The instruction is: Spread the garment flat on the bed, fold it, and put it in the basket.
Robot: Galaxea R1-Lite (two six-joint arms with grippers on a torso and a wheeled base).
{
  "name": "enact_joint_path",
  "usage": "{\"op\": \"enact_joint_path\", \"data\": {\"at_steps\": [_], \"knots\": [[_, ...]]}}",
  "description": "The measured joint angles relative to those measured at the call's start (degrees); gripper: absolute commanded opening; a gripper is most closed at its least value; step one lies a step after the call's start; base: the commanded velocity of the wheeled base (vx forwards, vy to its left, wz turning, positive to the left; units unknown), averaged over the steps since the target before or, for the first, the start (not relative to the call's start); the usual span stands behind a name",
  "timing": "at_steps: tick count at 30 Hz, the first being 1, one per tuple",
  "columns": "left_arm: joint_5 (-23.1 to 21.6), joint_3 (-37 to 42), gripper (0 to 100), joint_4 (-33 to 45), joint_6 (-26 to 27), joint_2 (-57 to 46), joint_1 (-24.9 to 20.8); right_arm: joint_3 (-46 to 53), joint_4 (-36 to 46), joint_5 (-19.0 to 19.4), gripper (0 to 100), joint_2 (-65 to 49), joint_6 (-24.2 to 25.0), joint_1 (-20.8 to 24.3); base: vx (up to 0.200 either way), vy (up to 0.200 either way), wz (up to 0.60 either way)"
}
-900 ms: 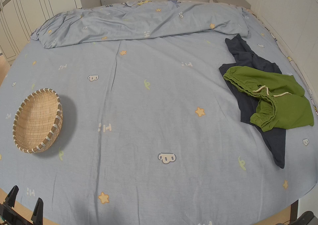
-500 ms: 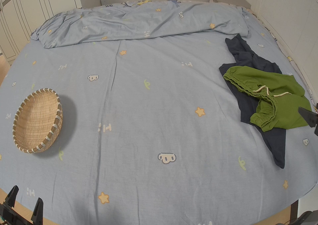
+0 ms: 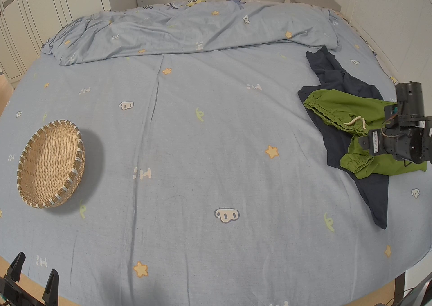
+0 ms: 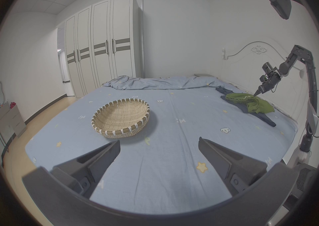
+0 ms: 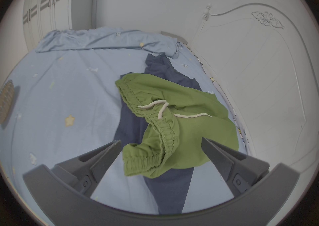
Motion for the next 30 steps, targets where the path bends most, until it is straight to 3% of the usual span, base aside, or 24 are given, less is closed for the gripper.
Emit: {"op": "enact_joint_path", "data": {"at_steps": [3,18,30], "knots": [[0.0,0.0,100,0.0,0.0,0.0,0.0,-3.6,1.1,-3.3,100,3.9,-0.5,0.3,0.000,0.000,0.00],[0.0,0.0,100,0.0,0.0,0.0,0.0,-10.5,2.6,-7.8,100,13.3,-1.0,0.0,0.000,0.000,0.00],[0.0,0.0,100,0.0,0.0,0.0,0.0,-16.1,1.8,-8.7,100,18.4,-0.8,-1.6,0.000,0.000,0.00]]}}
